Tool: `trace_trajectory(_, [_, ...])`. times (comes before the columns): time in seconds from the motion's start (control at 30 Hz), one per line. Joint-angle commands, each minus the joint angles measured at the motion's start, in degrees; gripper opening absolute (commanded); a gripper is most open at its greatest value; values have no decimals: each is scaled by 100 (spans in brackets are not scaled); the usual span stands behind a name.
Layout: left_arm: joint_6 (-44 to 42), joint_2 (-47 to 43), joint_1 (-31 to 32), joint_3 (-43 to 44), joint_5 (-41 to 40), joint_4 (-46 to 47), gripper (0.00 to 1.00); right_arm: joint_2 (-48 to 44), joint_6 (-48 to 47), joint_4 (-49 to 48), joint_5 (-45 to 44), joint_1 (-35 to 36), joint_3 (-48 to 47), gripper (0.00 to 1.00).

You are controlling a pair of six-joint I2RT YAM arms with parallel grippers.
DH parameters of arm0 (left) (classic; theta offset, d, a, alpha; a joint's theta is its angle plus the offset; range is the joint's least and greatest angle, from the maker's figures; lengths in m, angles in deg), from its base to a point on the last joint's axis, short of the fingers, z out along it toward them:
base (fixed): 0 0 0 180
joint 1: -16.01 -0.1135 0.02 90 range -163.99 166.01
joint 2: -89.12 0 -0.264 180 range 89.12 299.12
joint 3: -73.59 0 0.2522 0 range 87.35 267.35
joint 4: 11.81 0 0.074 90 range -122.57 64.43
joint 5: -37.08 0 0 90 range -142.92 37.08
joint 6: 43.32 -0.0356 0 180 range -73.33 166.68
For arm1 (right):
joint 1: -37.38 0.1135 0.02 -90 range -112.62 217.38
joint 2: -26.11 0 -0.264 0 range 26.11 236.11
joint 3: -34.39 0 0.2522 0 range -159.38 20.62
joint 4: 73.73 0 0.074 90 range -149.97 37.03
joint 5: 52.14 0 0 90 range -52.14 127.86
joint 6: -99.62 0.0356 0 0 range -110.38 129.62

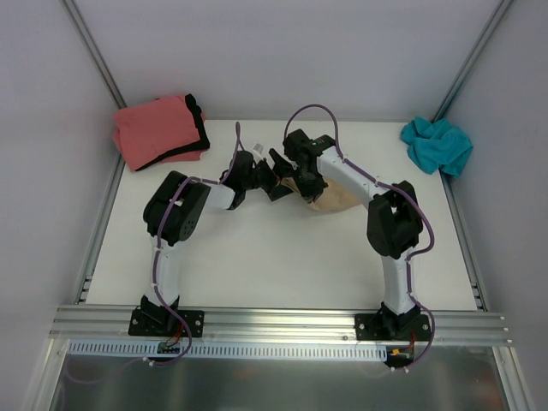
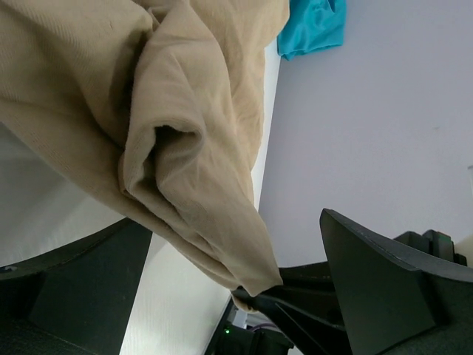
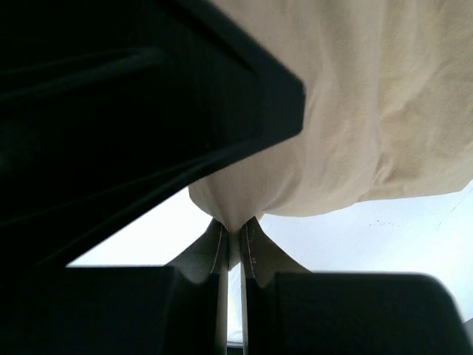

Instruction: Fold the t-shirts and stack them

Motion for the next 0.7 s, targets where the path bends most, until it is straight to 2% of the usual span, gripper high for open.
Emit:
trace_trajectory(0.0, [-190, 59, 79, 264, -186, -144, 99, -284, 67, 163, 87, 66, -256, 0])
trace_trajectory(0.43, [-190, 288, 185, 475, -116, -513, 98, -257, 120, 189, 104, 92, -414, 0])
trace_trajectory(0.67, [-577, 86, 149, 502, 42, -1050, 99, -205, 120, 189, 122, 92, -422, 0])
